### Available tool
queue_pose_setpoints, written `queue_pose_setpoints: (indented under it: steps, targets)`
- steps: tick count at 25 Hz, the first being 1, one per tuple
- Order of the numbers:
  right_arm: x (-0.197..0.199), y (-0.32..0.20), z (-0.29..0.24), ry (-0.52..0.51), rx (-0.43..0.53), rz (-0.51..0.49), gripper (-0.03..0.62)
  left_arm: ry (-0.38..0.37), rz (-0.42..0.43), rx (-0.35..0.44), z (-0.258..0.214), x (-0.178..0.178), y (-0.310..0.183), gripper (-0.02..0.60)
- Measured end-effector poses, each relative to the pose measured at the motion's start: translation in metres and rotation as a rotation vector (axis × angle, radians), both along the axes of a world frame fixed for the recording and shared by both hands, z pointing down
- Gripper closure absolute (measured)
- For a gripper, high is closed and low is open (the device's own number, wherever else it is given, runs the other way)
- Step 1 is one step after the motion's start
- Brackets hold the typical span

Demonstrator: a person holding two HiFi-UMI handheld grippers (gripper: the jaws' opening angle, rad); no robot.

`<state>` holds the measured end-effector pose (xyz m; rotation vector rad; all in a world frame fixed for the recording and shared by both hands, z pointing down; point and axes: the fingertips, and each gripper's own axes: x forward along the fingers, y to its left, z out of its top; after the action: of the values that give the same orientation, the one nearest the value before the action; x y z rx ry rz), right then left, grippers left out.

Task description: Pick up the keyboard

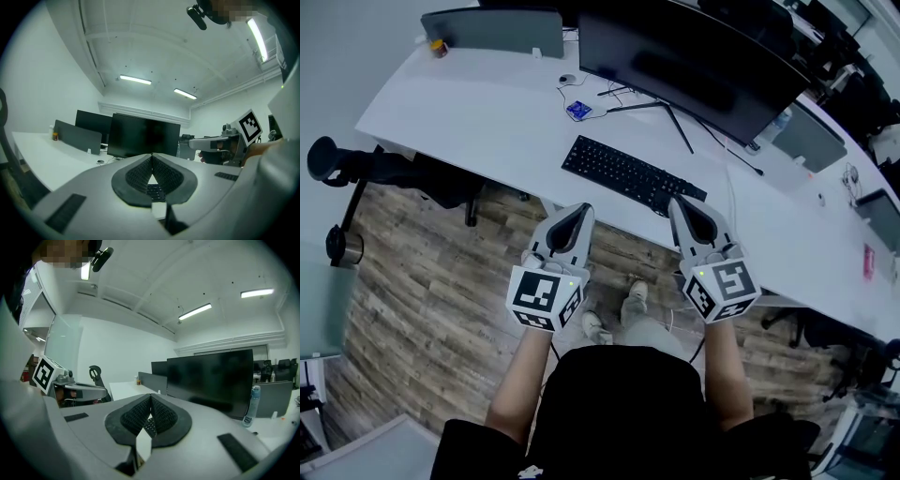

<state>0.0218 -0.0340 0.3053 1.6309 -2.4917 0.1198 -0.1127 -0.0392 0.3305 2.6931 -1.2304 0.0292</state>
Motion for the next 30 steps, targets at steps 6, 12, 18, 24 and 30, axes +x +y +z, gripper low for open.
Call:
queue_pose_setpoints:
  steps: [6, 12, 18, 24, 30]
  targets:
    - [0.007, -0.015, 0.006, -0.007, -0.01, -0.019, 0.588, -0.018, -0.014, -0.019, 0.01, 0.005, -0.015, 0.571]
    - [0.023, -0.044, 0.011, -0.01, -0.021, -0.053, 0.588, -0.043, -0.031, -0.022, 0.013, 0.023, -0.039, 0.571]
    - [0.04, -0.076, 0.02, 0.005, -0.051, -0.114, 0.588, -0.05, -0.062, -0.028, 0.016, 0.042, -0.07, 0.571]
    - [0.061, -0.111, 0.044, 0.02, -0.117, -0.172, 0.588, -0.068, -0.09, -0.052, 0.029, 0.064, -0.097, 0.571]
    - [0.068, -0.14, 0.065, 0.033, -0.161, -0.246, 0.588, -0.085, -0.141, -0.072, 0.038, 0.074, -0.116, 0.571]
